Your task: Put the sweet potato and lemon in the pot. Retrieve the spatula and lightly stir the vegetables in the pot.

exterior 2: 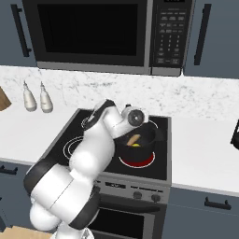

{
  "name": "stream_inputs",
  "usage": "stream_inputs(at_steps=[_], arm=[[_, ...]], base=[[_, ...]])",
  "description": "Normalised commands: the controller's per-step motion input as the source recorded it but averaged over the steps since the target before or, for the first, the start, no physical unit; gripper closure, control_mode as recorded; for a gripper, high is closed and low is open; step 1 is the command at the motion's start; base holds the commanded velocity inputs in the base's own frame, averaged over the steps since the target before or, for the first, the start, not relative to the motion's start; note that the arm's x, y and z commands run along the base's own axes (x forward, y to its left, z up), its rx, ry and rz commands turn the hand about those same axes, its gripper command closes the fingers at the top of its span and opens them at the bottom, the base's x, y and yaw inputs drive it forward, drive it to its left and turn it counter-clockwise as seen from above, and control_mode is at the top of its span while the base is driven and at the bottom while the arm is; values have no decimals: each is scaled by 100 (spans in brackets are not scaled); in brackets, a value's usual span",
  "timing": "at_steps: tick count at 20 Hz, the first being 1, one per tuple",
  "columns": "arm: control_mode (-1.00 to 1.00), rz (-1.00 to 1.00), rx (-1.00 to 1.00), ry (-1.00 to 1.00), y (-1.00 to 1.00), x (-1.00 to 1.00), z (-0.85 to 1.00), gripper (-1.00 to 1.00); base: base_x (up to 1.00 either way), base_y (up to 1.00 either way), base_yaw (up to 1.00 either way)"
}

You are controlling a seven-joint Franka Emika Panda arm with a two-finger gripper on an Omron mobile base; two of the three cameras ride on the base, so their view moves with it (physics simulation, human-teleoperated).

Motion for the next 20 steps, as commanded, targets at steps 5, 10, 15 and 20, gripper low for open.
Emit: stream_inputs(at_steps=[5, 10, 15, 20], arm=[[-100, 32, 1, -3, -3, 36, -50, 100], [-100, 31, 0, -14, -5, 30, -35, 100], [-100, 24, -6, -16, -32, 12, -19, 100], [-100, 7, -16, -3, -38, -31, -4, 100]], base=[[0, 0, 0], [0, 0, 0], [0, 0, 0], [0, 0, 0]])
